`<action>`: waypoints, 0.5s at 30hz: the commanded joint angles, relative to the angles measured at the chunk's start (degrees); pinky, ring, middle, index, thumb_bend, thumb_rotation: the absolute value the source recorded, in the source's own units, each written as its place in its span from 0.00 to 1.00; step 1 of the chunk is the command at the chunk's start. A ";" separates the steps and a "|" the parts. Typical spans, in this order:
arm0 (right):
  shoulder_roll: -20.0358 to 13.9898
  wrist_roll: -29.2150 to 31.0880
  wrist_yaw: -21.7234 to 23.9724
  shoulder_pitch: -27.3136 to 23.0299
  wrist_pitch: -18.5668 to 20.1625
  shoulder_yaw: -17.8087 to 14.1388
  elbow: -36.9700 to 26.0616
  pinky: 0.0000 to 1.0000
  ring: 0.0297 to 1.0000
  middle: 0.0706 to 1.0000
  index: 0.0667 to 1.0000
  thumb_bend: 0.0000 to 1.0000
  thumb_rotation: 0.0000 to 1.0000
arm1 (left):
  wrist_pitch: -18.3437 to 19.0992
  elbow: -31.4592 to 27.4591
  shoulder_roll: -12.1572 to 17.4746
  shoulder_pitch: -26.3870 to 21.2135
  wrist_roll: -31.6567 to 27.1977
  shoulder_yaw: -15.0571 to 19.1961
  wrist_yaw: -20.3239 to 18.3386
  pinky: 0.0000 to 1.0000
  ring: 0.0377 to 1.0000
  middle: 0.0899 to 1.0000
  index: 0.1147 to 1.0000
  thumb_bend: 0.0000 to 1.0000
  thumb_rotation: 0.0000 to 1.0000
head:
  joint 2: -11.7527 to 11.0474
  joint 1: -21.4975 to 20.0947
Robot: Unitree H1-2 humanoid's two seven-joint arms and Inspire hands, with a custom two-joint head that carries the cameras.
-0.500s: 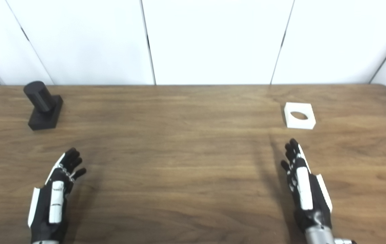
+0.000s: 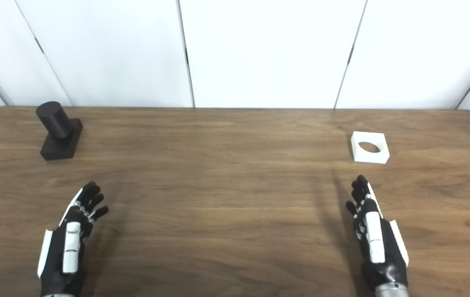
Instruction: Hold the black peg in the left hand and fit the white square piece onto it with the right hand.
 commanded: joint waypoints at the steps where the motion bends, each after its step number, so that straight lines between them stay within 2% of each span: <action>1: 0.71 0.11 0.25 -0.14 -0.78 -0.47 -1.23 1.00 1.00 0.98 0.98 0.50 1.00 | -0.57 1.43 -4.02 -0.23 0.84 -0.15 0.57 0.83 0.90 0.91 0.89 0.55 0.93 | -0.03 0.77; 5: 0.34 0.36 0.52 -0.19 -2.05 -0.92 -0.28 1.00 1.00 0.97 0.97 0.49 1.00 | -0.74 1.24 -4.57 -0.25 2.03 -0.76 0.93 0.82 0.88 0.90 0.88 0.57 0.91 | -0.94 5.06; 6: 0.03 0.29 0.70 -0.16 -2.38 -1.06 0.02 1.00 1.00 0.97 0.97 0.48 1.00 | -1.05 1.34 -4.81 -0.17 2.26 -1.06 1.00 0.82 0.88 0.90 0.88 0.57 0.91 | -1.60 7.41; 7: -0.16 0.22 0.80 -0.15 -2.65 -1.16 0.23 1.00 1.00 0.97 0.97 0.47 1.00 | -1.25 1.40 -4.97 -0.08 2.46 -1.30 1.05 0.82 0.88 0.89 0.88 0.55 0.90 | -1.60 7.41; 8: -0.35 0.22 0.89 -0.14 -2.89 -1.35 0.47 1.00 1.00 0.97 0.97 0.47 1.00 | -1.58 1.63 -5.15 0.03 2.70 -1.62 1.10 0.82 0.89 0.90 0.88 0.54 0.89 | -2.41 9.80; 10: -0.47 0.61 1.01 -0.14 -3.00 -1.80 0.71 1.00 1.00 0.97 0.97 0.47 1.00 | -2.08 2.22 -5.39 0.18 3.12 -2.21 1.15 0.81 0.89 0.90 0.88 0.56 0.87 | -3.23 11.71; 11: -0.54 1.08 1.20 -0.12 -3.03 -2.09 0.91 1.00 1.00 0.97 0.97 0.48 1.00 | -2.34 2.54 -5.63 0.27 3.58 -2.51 1.36 0.81 0.89 0.90 0.88 0.57 0.86 | -4.50 14.00; 15: -1.33 1.75 2.54 0.08 -3.27 -2.79 2.19 1.00 1.00 0.99 0.98 0.52 1.00 | -3.45 3.66 -6.51 0.63 4.87 -3.78 2.10 0.79 0.89 0.90 0.87 0.62 0.84 | -7.50 18.39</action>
